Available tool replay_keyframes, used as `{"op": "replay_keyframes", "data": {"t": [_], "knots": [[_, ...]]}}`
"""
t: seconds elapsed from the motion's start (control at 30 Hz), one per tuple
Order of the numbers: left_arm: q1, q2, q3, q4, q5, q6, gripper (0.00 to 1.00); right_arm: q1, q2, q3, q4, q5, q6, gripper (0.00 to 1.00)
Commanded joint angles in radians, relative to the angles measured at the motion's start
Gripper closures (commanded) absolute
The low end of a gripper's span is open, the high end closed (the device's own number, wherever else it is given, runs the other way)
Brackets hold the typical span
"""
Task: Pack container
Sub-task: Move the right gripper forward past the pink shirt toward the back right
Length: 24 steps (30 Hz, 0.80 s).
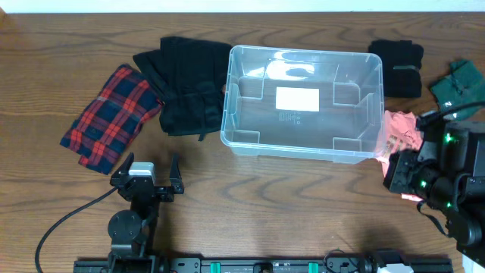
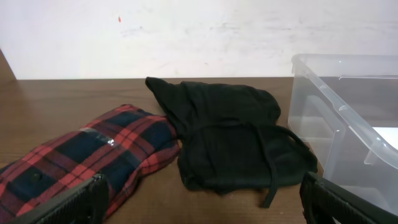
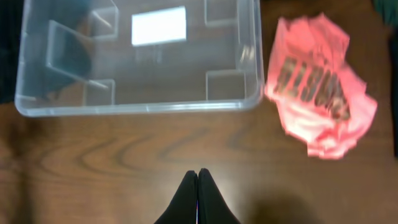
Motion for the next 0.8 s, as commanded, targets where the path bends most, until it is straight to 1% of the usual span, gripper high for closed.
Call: {"op": "replay_keyframes", "data": {"t": [0.0,0.1,0.2,0.47,0.63,0.77], "knots": [[-0.003,0.001,-0.027,-0.016,0.004,-0.008,0.02,0.006,-0.002,0.003,-0.042,-0.007,0.075,0.99],[-0.003,0.001,-0.027,-0.016,0.004,-0.008,0.02,0.006,-0.002,-0.026,-0.077,0.001,0.081,0.99],[-0.003,0.001,-0.027,-0.016,0.004,-0.008,0.02,0.006,-0.002,-0.078,-0.092,0.04,0.13,0.99],[-0.003,0.001,-0.027,-0.016,0.004,-0.008,0.02,0.005,-0.002,-0.28,-0.052,0.157,0.164,0.99],[-0.003,0.001,-0.027,-0.016,0.004,-0.008,0.02,0.005,0.001,-0.314,-0.006,0.163,0.172,0.99],[-0.003,0.001,-0.027,-0.016,0.004,-0.008,0.02,0.005,0.021,-0.323,0.002,0.215,0.233,0.99]]}}
